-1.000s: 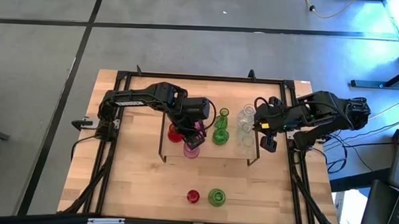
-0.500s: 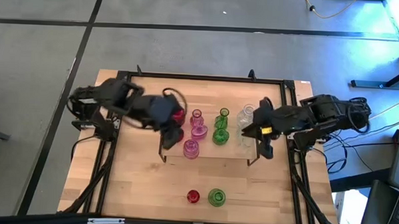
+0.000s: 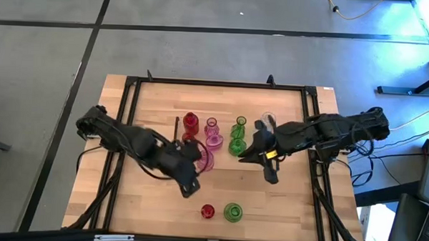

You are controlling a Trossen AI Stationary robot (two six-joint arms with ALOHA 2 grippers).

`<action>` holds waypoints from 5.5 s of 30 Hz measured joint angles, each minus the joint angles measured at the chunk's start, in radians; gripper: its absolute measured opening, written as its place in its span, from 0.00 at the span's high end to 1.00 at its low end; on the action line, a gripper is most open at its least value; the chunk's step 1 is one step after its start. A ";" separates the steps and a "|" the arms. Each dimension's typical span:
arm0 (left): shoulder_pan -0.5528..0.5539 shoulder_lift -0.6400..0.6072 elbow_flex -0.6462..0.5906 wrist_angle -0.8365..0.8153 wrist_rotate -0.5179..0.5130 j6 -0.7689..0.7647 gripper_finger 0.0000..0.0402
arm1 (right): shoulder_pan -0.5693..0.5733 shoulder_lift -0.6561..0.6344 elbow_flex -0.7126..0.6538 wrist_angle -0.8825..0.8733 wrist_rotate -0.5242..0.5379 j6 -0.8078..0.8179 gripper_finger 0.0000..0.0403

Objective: Sort vases onto shelf
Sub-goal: Put the violet vase on the shelf aligned with the other violet vases, then put the red vase on the shelf aligned with the other red vases

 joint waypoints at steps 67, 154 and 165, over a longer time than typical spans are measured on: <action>-0.217 -0.008 -0.133 0.097 -0.228 -0.109 1.00 | 0.002 0.004 -0.006 -0.093 -0.101 0.042 0.90; -0.042 0.032 -0.608 0.810 0.290 -0.454 0.72 | 0.003 -0.151 -0.006 -0.098 -0.138 0.082 0.90; -0.034 0.040 -0.608 0.835 0.285 -0.454 0.72 | 0.003 -0.151 -0.006 -0.098 -0.138 0.082 0.90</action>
